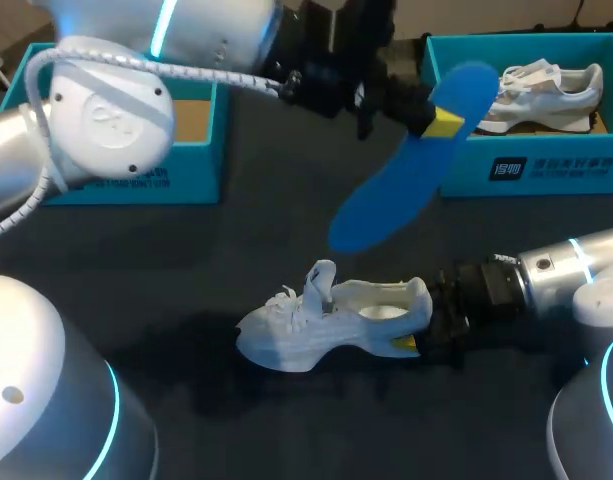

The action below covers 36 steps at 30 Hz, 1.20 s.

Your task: Take the shoe out of the shoebox, open the shoe tongue, remove and reinsert the insole, then place the shoe into the shoebox

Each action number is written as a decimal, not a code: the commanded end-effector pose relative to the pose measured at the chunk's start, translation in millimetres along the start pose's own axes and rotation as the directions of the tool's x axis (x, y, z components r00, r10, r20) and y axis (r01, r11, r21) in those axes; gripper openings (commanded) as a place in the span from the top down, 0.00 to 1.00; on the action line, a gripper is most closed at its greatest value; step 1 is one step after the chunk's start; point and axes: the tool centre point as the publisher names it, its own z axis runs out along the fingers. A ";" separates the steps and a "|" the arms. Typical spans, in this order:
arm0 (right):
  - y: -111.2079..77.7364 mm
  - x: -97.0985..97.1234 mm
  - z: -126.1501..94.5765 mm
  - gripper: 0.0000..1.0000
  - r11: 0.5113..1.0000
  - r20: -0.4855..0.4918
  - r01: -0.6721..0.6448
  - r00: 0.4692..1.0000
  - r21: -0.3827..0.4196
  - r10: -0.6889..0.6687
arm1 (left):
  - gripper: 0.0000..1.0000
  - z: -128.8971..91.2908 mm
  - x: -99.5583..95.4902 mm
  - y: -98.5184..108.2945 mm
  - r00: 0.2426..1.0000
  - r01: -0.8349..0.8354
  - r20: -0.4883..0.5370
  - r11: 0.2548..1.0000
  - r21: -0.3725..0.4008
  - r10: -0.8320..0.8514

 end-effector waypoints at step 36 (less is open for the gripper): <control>1.4 0.7 0.9 1.00 1.000 0.002 0.000 1.000 0.003 0.000 | 1.00 -122.8 65.9 -66.3 0.983 0.185 -0.027 0.953 0.241 -0.184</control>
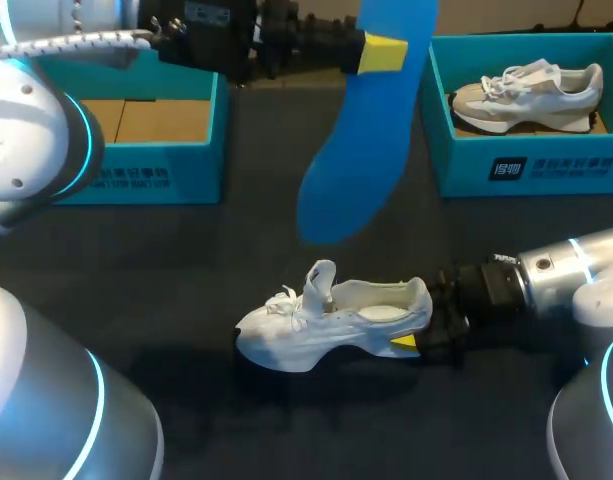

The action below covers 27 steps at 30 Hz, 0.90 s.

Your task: Take the shoe out of the shoebox, open the shoe tongue, remove and reinsert the insole, then place the shoe into the shoebox

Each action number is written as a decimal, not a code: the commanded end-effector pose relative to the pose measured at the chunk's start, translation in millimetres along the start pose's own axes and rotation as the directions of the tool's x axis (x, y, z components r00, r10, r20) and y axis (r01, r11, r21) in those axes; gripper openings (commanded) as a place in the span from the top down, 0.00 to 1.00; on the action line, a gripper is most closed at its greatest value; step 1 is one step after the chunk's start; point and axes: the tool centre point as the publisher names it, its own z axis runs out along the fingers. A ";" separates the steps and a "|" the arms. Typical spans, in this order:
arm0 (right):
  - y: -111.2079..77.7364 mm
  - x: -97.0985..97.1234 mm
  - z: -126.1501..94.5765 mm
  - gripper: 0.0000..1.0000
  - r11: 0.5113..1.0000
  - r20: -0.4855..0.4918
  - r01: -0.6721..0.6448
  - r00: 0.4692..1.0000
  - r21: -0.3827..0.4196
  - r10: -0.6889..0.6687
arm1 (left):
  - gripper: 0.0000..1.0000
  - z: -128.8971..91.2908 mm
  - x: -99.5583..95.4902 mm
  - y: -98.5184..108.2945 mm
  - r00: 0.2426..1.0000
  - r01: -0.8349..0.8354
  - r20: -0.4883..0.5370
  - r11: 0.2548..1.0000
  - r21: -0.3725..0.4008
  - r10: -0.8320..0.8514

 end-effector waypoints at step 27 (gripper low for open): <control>1.3 0.7 0.8 1.00 1.000 0.002 0.000 1.000 0.003 0.000 | 1.00 -50.4 48.6 -9.1 0.992 0.111 -0.070 0.991 0.074 -0.105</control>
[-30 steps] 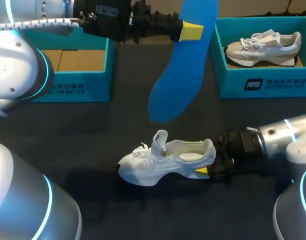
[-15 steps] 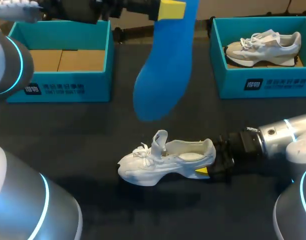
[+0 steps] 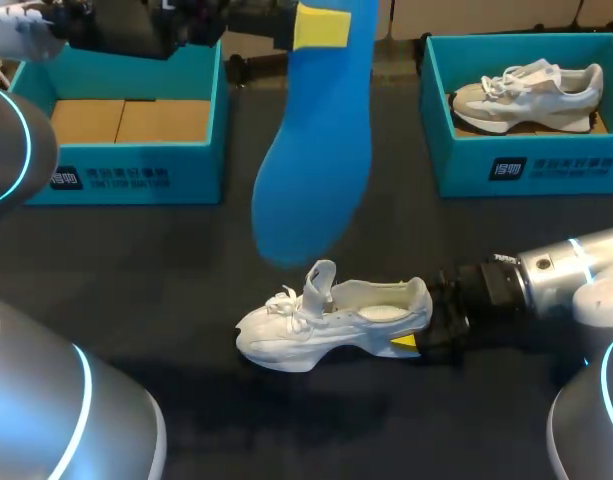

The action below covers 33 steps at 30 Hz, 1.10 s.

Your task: Take the shoe out of the shoebox, open the shoe tongue, remove and reinsert the insole, then place the shoe into the shoebox

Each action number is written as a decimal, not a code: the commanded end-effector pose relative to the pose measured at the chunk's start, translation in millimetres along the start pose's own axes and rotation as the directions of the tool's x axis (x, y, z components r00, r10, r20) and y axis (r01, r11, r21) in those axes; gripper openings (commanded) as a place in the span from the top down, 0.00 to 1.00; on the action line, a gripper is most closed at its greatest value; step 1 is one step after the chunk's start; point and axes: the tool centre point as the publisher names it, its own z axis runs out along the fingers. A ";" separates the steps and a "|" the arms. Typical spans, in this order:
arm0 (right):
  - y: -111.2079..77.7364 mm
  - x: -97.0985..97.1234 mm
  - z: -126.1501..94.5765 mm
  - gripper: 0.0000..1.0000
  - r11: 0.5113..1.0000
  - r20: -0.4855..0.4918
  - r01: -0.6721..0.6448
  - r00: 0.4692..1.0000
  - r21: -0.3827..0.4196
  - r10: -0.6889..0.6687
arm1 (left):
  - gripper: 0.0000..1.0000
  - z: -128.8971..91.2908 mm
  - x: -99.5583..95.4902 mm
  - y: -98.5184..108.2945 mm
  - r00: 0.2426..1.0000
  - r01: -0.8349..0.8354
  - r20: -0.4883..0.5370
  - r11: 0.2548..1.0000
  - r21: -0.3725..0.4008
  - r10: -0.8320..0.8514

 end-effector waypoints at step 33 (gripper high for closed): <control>7.3 -8.8 -32.0 0.00 0.989 0.015 0.003 1.000 0.149 -0.006 | 1.00 -9.7 10.6 12.8 0.999 -0.018 0.028 0.996 0.087 0.015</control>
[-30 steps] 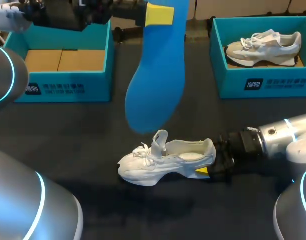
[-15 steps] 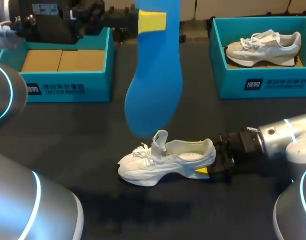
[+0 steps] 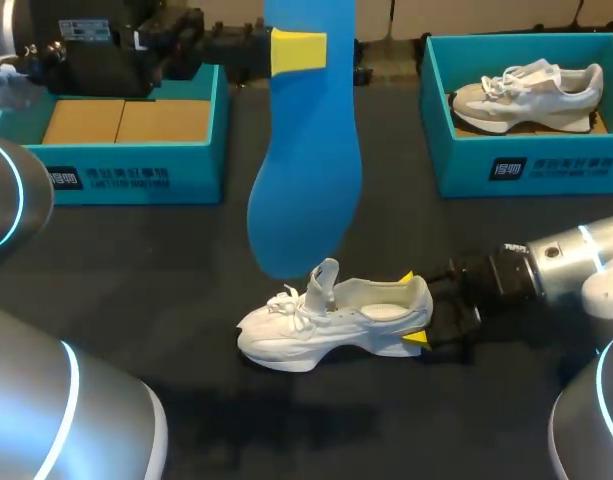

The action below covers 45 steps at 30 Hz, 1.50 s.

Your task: Take the shoe out of the shoebox, open the shoe tongue, remove and reinsert the insole, then place the shoe into the shoebox

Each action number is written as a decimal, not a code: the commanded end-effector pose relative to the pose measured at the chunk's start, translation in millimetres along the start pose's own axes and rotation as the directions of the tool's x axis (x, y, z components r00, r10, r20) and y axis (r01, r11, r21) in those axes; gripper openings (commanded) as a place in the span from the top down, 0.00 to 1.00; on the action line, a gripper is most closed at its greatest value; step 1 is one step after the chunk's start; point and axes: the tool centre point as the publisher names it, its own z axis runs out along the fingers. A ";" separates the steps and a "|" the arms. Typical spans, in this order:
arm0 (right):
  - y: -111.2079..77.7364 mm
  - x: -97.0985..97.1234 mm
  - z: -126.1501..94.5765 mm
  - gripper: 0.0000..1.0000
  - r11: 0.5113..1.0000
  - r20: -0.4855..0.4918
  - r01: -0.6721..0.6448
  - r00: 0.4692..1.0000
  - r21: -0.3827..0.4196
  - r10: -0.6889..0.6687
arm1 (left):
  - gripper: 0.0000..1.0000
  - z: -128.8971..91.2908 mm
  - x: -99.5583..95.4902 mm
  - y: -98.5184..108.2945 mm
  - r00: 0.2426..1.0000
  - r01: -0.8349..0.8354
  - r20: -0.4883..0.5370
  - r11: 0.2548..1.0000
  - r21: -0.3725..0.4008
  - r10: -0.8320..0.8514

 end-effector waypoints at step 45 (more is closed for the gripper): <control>66.0 16.9 -32.5 0.00 0.546 -0.041 0.039 0.999 0.837 -0.010 | 1.00 1.8 -0.6 1.5 1.000 -0.001 0.000 1.000 0.003 0.001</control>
